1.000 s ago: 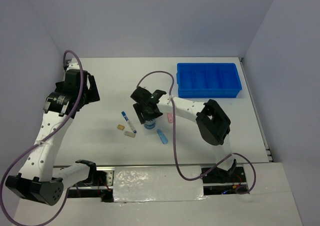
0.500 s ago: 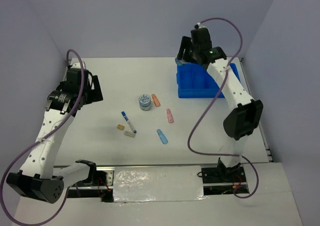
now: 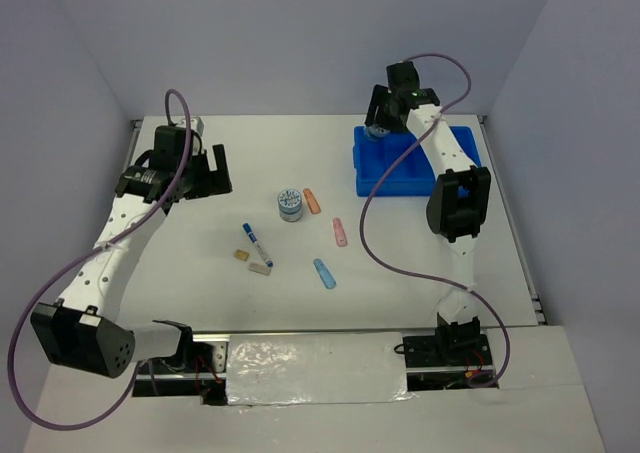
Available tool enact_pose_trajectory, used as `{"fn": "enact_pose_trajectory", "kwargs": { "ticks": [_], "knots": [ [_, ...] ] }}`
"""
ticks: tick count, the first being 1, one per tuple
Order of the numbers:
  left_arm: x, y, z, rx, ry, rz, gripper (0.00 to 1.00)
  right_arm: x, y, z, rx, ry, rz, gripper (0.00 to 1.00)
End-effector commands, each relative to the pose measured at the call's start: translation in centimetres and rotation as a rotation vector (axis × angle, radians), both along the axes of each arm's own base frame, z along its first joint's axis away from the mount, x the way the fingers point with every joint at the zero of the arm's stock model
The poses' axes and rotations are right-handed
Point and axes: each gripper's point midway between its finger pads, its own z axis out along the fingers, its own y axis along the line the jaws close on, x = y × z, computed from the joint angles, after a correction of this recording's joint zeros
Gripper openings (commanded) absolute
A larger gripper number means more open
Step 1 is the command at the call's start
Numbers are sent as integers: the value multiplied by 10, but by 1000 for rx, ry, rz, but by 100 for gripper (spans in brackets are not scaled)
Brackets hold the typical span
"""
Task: Sort the stationery into containers
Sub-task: Place the stationery in the storage box.
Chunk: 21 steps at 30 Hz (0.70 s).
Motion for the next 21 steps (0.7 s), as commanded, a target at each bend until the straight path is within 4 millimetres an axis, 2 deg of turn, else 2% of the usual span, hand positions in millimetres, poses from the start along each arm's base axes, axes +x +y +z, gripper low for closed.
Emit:
{"fn": "enact_pose_trajectory", "kwargs": {
  "ticks": [1, 10, 13, 14, 15, 16, 17, 20, 21],
  "knots": [
    [15, -5, 28, -9, -96, -29, 99, 5, 14, 33, 40, -98, 59, 36],
    [23, -6, 10, -2, -63, -25, 99, 0, 12, 19, 22, -68, 60, 43],
    [26, -6, 8, 4, -60, -31, 99, 0, 13, 20, 22, -72, 64, 65],
    [26, -5, 6, 10, -56, -32, 99, -1, 14, 20, 21, -69, 73, 80],
    [26, -4, 6, 17, -56, -29, 99, -1, 13, 21, 17, -70, 72, 88],
    [27, -3, 5, 25, -52, -32, 99, 1, 13, 24, 16, -74, 71, 91],
    [27, -2, 4, 34, -48, -27, 99, -1, 15, 24, 16, -71, 86, 100],
    [26, 5, 3, 67, -45, -18, 99, -3, 24, 41, 1, -98, 112, 100],
    [26, 7, 5, 75, -49, -11, 99, -7, 29, 58, -3, -133, 127, 100]
  ]
}}
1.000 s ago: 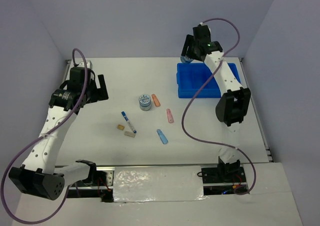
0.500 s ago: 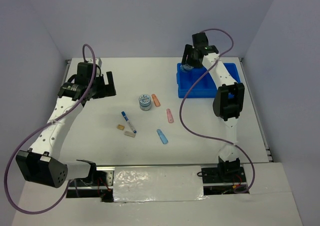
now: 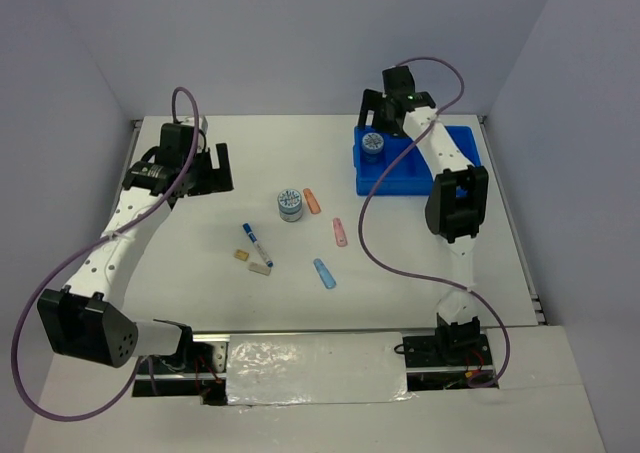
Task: Sort the stationery into containers
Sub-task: Pick up the stationery from the center of the board.
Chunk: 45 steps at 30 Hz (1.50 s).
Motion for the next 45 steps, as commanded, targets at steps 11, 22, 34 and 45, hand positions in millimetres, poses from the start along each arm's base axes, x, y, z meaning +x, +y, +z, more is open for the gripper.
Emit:
{"fn": "enact_pose_trajectory", "kwargs": {
  "ticks": [11, 22, 34, 45],
  "knots": [
    [-1, 34, 33, 98, -32, 162, 99, -109, 231, 69, -180, -231, 556, 100],
    [-21, 33, 45, 101, -65, 99, 99, -144, 273, -14, -218, -75, 574, 100],
    [-31, 32, 38, 89, -58, 90, 99, -166, 246, -69, -300, 72, 546, 99],
    [-39, 33, 34, 95, -50, 81, 99, -169, 255, -27, -181, -49, 559, 52]
  ]
}}
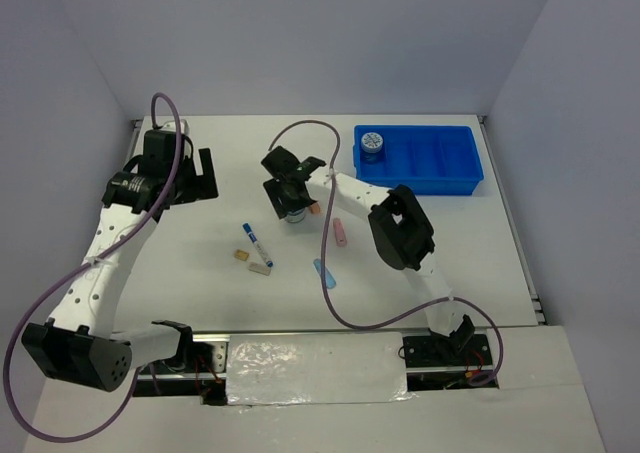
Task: Sort the stationery into containers
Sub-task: Pick up the stationery from the center of the board, then place the stationery in the storage box.
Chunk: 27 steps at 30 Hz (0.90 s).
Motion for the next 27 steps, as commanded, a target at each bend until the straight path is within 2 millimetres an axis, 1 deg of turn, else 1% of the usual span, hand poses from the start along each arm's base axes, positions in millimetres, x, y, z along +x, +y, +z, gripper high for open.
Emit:
{"fn": "enact_pose_trajectory", "kwargs": {
  "ticks": [1, 2, 3, 4, 5, 6, 7, 8, 9, 10, 11, 12, 13, 14, 15, 16, 18, 19, 21, 22, 25, 27],
  "knots": [
    [-5, 1, 8, 6, -30, -22, 99, 11, 22, 76, 184, -157, 24, 49],
    [-5, 1, 8, 5, -32, -24, 99, 13, 24, 84, 205, -169, 33, 45],
    [-6, 1, 7, 5, -27, -25, 99, 16, 27, 98, 235, -184, 37, 41],
    [-5, 1, 8, 4, -30, -24, 99, 15, 30, 106, 264, -179, 40, 40],
    [-5, 1, 8, 6, -30, -26, 99, 19, 24, 126, 301, -203, 26, 40],
    [-5, 1, 10, 5, -36, -24, 99, 21, 21, 139, 347, -216, 0, 40],
    [-5, 1, 11, 5, -39, -25, 99, 27, 20, 157, 418, -247, -11, 41],
    [-5, 1, 12, 5, -40, -25, 99, 32, 11, 169, 458, -255, -38, 41],
    [-5, 0, 13, 3, -43, -30, 99, 46, -16, 189, 505, -278, -118, 42],
    [-5, 0, 12, 1, -43, -32, 99, 55, -30, 197, 514, -293, -159, 42],
    [-5, -1, 11, -1, -40, -38, 99, 60, -47, 198, 496, -289, -203, 42],
    [-5, -3, 10, -9, -36, -45, 99, 79, -74, 206, 485, -309, -279, 42],
    [-4, -5, 9, -14, -35, -51, 100, 83, -96, 200, 429, -297, -339, 42],
    [-4, -5, 8, -16, -35, -55, 99, 94, -109, 198, 408, -297, -382, 42],
    [-4, -6, 8, -20, -34, -60, 99, 100, -125, 194, 396, -283, -435, 42],
    [-4, -8, 8, -25, -30, -65, 99, 107, -150, 185, 366, -262, -491, 43],
    [-3, -9, 8, -28, -27, -66, 99, 118, -172, 175, 344, -249, -542, 43],
    [-3, -10, 7, -33, -24, -70, 99, 123, -188, 170, 333, -242, -568, 43],
    [0, -11, 10, -35, -26, -74, 99, 127, -201, 159, 321, -216, -590, 43],
    [0, -11, 11, -34, -26, -75, 99, 131, -211, 156, 317, -216, -608, 43],
    [2, -12, 13, -34, -29, -78, 99, 130, -219, 138, 316, -183, -599, 44],
    [4, -12, 10, -36, -20, -77, 99, 129, -216, 131, 314, -166, -570, 45]
  ]
}}
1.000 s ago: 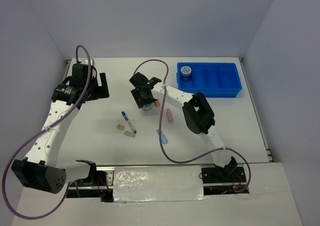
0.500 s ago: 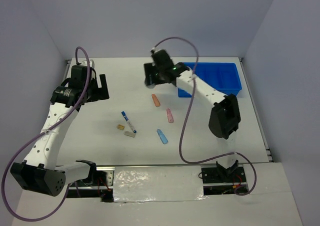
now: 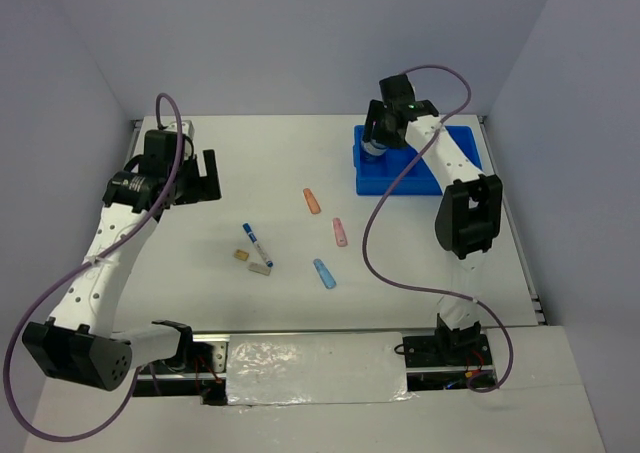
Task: Sort the stationery into containers
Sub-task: Place the stationery in the storage box, then pick up the stationery from the center of the board.
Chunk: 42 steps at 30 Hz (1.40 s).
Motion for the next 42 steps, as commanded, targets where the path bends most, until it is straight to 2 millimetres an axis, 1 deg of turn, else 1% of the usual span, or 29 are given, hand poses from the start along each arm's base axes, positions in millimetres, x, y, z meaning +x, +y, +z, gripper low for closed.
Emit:
{"fn": "enact_pose_trajectory", "kwargs": {
  "ticks": [1, 5, 8, 9, 11, 13, 16, 19, 20, 21, 22, 24, 27, 28, 29, 30, 31, 32, 33, 34, 35, 36, 37, 38, 40, 41, 42],
  "knots": [
    [7, -3, 11, -10, -28, -19, 99, 0, 16, 0, 25, -4, 65, 45],
    [9, -4, 4, -15, -14, -21, 99, 0, 17, -16, 19, 25, 70, 50],
    [9, -5, 0, -16, -8, -23, 99, 0, 10, -26, -7, 46, 51, 56],
    [10, -5, 0, -14, -10, -21, 99, -1, 9, -28, -10, 50, 49, 56],
    [10, -4, -2, -11, -2, -21, 99, -2, 5, -32, -25, 59, 41, 58],
    [10, -4, -3, -8, -1, -19, 99, -3, 2, -34, -36, 61, 33, 58],
    [10, -4, -6, -10, 2, -21, 99, -3, -1, -35, -44, 62, 32, 61],
    [12, -5, -7, -10, 7, -24, 99, -4, -1, -36, -48, 67, 39, 79],
    [12, -5, -8, -10, 10, -24, 99, -4, 1, -36, -41, 69, 51, 90],
    [13, -5, -7, -9, 9, -25, 99, -4, 1, -36, -43, 70, 52, 97],
    [14, -5, -6, -9, 6, -25, 99, -4, 1, -34, -41, 66, 51, 99],
    [15, -6, -6, -10, 8, -26, 99, -5, 1, -30, -40, 61, 61, 100],
    [17, -6, -5, -12, 11, -26, 99, -6, 1, -15, -46, 34, 65, 100],
    [17, -7, -4, -13, 8, -27, 99, -9, 1, -2, -44, 11, 71, 100],
    [17, -7, -4, -15, 10, -27, 99, -15, 11, 4, -43, -2, 103, 99],
    [18, -8, -4, -19, 9, -24, 99, -25, 19, 19, -33, -38, 137, 98],
    [19, -8, -3, -21, 8, -20, 99, -35, 27, 24, -47, -53, 174, 96],
    [19, -6, -3, -21, 9, -5, 99, -47, 55, 29, -52, -82, 242, 95],
    [19, -5, 0, -20, 5, 5, 99, -68, 61, 27, -87, -82, 285, 90],
    [20, -4, -1, -20, 7, 14, 99, -80, 71, 25, -106, -88, 318, 86],
    [19, -3, 0, -20, 10, 23, 99, -97, 94, 22, -123, -99, 374, 82],
    [20, -3, 2, -22, 7, 29, 99, -114, 91, 7, -153, -72, 371, 74],
    [20, -3, 2, -22, 12, 32, 99, -124, 95, -2, -153, -59, 382, 70],
    [19, -4, 1, -26, 19, 27, 99, -137, 98, -21, -149, -30, 399, 67],
    [19, -6, 2, -31, 20, 16, 100, -148, 101, -40, -113, 12, 407, 62],
    [18, -6, 1, -30, 23, 13, 99, -150, 101, -48, -111, 29, 410, 61],
    [17, -7, 0, -35, 27, 7, 99, -156, 101, -63, -117, 66, 424, 61]
  ]
}}
